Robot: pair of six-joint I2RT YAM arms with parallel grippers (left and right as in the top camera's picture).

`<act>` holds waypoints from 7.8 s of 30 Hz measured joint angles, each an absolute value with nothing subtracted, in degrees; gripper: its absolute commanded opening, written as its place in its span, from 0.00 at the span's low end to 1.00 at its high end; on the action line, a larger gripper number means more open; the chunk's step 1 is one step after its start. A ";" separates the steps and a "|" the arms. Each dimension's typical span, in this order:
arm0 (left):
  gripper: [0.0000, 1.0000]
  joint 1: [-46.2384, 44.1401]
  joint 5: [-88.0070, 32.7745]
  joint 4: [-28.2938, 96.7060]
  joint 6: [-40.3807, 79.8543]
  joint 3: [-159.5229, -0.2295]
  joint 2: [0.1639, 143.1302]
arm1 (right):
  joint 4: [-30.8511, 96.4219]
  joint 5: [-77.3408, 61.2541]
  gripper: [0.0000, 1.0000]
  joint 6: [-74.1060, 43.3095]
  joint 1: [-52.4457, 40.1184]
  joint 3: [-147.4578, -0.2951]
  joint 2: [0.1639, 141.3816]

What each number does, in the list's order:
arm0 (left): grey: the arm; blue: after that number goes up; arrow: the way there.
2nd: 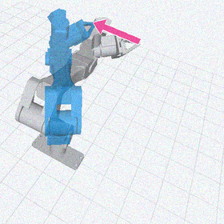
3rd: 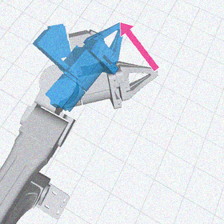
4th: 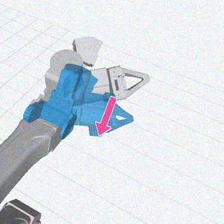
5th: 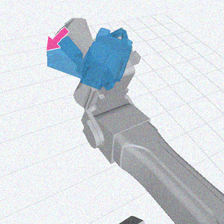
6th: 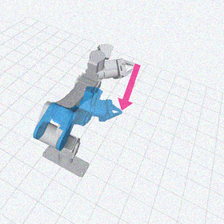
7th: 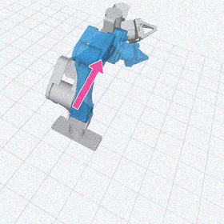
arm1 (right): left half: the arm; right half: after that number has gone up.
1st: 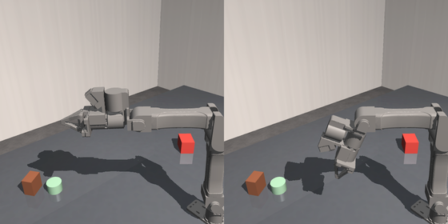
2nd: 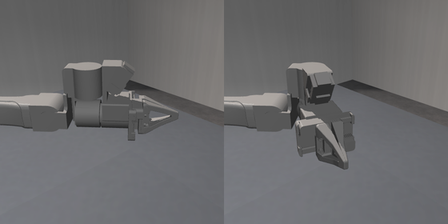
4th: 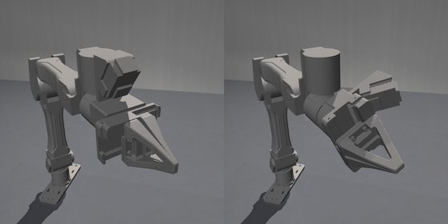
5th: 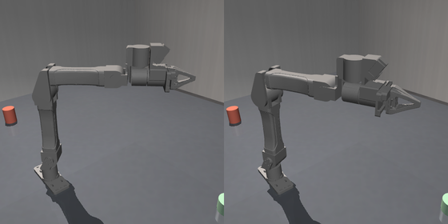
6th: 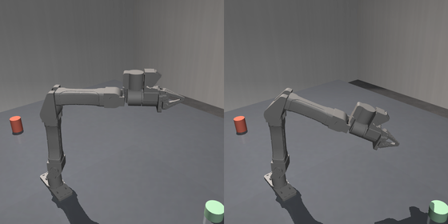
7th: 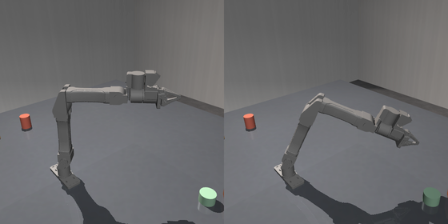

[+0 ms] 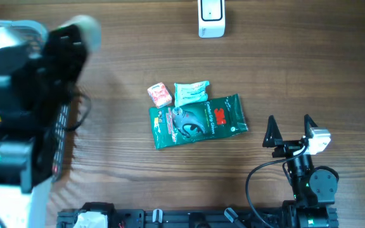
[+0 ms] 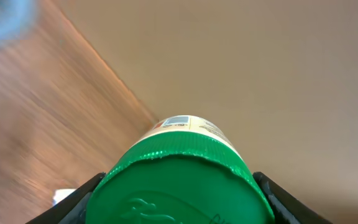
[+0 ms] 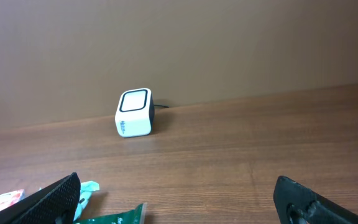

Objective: Scan the item barcode
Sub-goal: 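Place the green-lidded jar on the table beside the packs, then reach into the basket and grasp the sriracha bottle, lift it out, then place the sriracha bottle on the table right of the packs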

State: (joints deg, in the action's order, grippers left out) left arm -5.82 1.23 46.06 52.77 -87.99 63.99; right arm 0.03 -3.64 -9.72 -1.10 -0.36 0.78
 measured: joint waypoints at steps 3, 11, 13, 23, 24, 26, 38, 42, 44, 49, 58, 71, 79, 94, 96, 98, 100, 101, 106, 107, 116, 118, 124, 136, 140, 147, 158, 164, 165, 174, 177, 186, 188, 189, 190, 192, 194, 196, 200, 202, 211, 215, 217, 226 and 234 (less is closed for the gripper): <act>0.54 -14.96 1.32 43.46 48.51 -87.99 70.70 | 0.03 -3.64 1.00 -9.72 -1.10 -0.36 0.78; 0.54 -34.57 0.93 34.26 31.92 -88.09 92.05 | 0.03 -3.64 1.00 -9.72 -1.10 -0.36 0.78; 0.56 -37.41 0.93 32.49 29.12 -88.09 96.55 | 0.03 -3.64 1.00 -9.72 -1.10 -0.36 0.78; 0.58 -44.95 1.87 24.40 20.14 -88.09 112.22 | 0.03 -3.64 1.00 -9.72 -1.10 -0.36 0.78; 0.59 -45.12 2.57 24.16 19.51 -88.09 113.36 | 0.03 -3.64 1.00 -9.72 -1.10 -0.36 0.78; 0.59 -44.97 4.64 23.97 18.68 -88.09 115.24 | 0.03 -3.64 1.00 -9.72 -1.10 -0.36 0.78; 0.72 -41.56 8.75 24.16 16.58 -88.09 118.15 | 0.03 -3.64 1.00 -9.72 -1.10 -0.36 0.78; 0.78 -41.71 8.75 24.16 16.58 -88.09 118.15 | 0.03 -3.64 1.00 -9.72 -1.10 -0.36 0.78; 0.82 -41.71 8.73 23.97 16.58 -88.09 118.15 | 0.03 -3.64 1.00 -9.72 -1.10 -0.34 0.78; 1.00 -41.71 8.73 23.99 16.43 -88.09 118.13 | 0.03 -3.64 1.00 -9.72 -1.10 -0.36 0.80; 1.00 -40.07 16.29 30.02 16.62 -88.97 94.24 | 0.03 -3.64 1.00 -9.72 -1.10 -0.36 0.78; 1.00 -11.05 45.74 47.29 16.60 -90.39 68.12 | 0.03 -3.64 1.00 -9.72 -1.10 -0.36 0.78; 1.00 20.84 24.51 46.98 2.37 -90.39 69.91 | 0.03 -3.64 1.00 -9.72 -1.10 -0.36 0.78; 1.00 39.22 0.89 54.48 -32.51 -90.21 87.70 | 0.03 -3.64 1.00 -9.72 -1.10 -0.36 0.78; 1.00 39.66 0.67 54.43 -34.94 -89.97 90.08 | 0.03 -3.64 1.00 -9.72 -1.10 -0.34 0.78; 1.00 40.51 0.49 54.46 -38.00 -88.44 92.84 | 0.03 -3.64 1.00 -9.72 -1.10 -0.36 0.78; 1.00 41.32 0.51 53.89 -40.53 -86.72 94.83 | 0.03 -3.64 1.00 -9.72 -1.10 -0.34 0.78; 1.00 41.76 0.51 53.32 -41.54 -85.84 95.74 | 0.03 -3.64 1.00 -9.72 -1.10 -0.36 0.78; 1.00 44.91 0.54 47.62 -44.77 -81.45 99.59 | 0.03 -3.64 1.00 -9.72 -1.10 -0.36 0.78; 1.00 45.52 0.54 47.11 -44.95 -81.21 100.16 | 0.03 -3.64 1.00 -9.72 -1.10 -0.34 0.78; 1.00 49.30 0.27 42.35 -45.41 -80.95 108.42 | 0.03 -3.64 1.00 -9.72 -1.10 -0.36 0.80; 1.00 49.25 0.05 42.28 -45.41 -80.93 110.10 | 0.03 -3.64 1.00 -9.72 -1.10 -0.34 0.78; 0.95 49.25 -1.04 41.69 -45.67 -80.93 114.10 | 0.03 -3.64 1.00 -9.72 -1.10 -0.36 0.78; 0.53 49.12 -3.14 37.80 -44.71 -80.88 114.45 | 0.03 -3.64 1.00 -9.72 -1.10 -0.36 0.78; 0.56 47.20 -3.09 36.16 -42.94 -80.77 113.78 | 0.03 -3.64 1.00 -9.72 -1.10 -0.36 0.78; 0.55 37.89 -2.83 36.01 -40.97 -80.23 99.94 | 0.03 -3.64 1.00 -9.72 -1.10 -0.36 0.78; 0.55 35.73 -8.49 36.56 -31.77 -80.23 72.31 | 0.03 -3.64 1.00 -9.72 -1.10 -0.36 0.78; 0.55 31.79 -24.34 36.38 -24.93 -80.23 61.60 | 0.03 -3.64 1.00 -9.72 -1.10 -0.36 0.78; 0.55 30.41 -26.35 36.38 -24.45 -80.23 61.17 | 0.03 -3.64 1.00 -9.72 -1.10 -0.36 0.78; 0.51 -5.26 -36.10 34.92 -21.37 -80.23 66.87 | 0.03 -3.64 1.00 -9.72 -1.10 -0.36 0.78; 0.52 -17.54 -35.42 31.62 -21.04 -80.31 73.56 | 0.03 -3.64 1.00 -9.72 -1.10 -0.36 0.80; 0.56 -38.44 -30.94 8.43 -1.41 -80.18 102.72 | 0.03 -3.66 1.00 -9.72 -1.10 -0.36 0.80; 0.56 -40.80 -30.74 4.34 5.72 -80.18 107.74 | 0.05 -3.66 1.00 -9.72 -1.10 -0.36 0.80; 0.57 -42.35 -30.44 1.91 10.85 -80.18 110.91 | 0.03 -3.66 1.00 -9.72 -1.10 -0.36 0.80; 0.59 -43.42 -29.93 0.56 14.41 -80.18 112.86 | 0.03 -3.66 1.00 -9.72 -1.10 -0.36 0.80; 0.59 -45.01 -28.42 -0.08 19.75 -80.18 115.87 | 0.03 -3.66 1.00 -9.72 -1.10 -0.34 0.80; 0.61 -46.76 -26.20 -0.05 23.92 -80.18 118.65 | 0.03 -3.66 1.00 -9.72 -1.10 -0.36 0.80; 0.62 -48.10 -24.60 -0.10 25.98 -80.18 120.44 | 0.03 -3.66 1.00 -9.72 -1.10 -0.36 0.80; 0.67 -50.57 -21.17 1.74 27.99 -80.18 122.87 | 0.03 -3.66 1.00 -9.72 -1.10 -0.36 0.80; 0.72 -51.37 -20.08 2.22 28.25 -80.18 123.90 | 0.03 -3.66 1.00 -9.72 -1.10 -0.34 0.80; 1.00 -50.96 -18.76 2.11 28.84 -80.20 123.61 | 0.03 -3.66 1.00 -9.72 -1.10 -0.34 0.80; 1.00 -48.62 -17.34 6.44 26.57 -80.20 117.71 | 0.05 -3.66 1.00 -9.72 -1.10 -0.36 0.78; 1.00 -47.07 -13.13 11.94 23.73 -80.20 111.85 | 0.03 -3.66 1.00 -9.72 -1.10 -0.36 0.80; 1.00 -39.22 2.79 32.14 8.14 -80.36 82.61 | 0.03 -3.84 1.00 -9.72 -1.10 -0.36 0.80; 1.00 -19.11 19.77 34.26 11.07 -80.31 61.60 | 0.03 -3.84 1.00 -9.72 -1.10 -0.36 0.80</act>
State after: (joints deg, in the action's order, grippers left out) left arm -19.11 19.77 34.26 11.07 -80.31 61.60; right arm 0.03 -3.84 -9.72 -1.10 -0.36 0.80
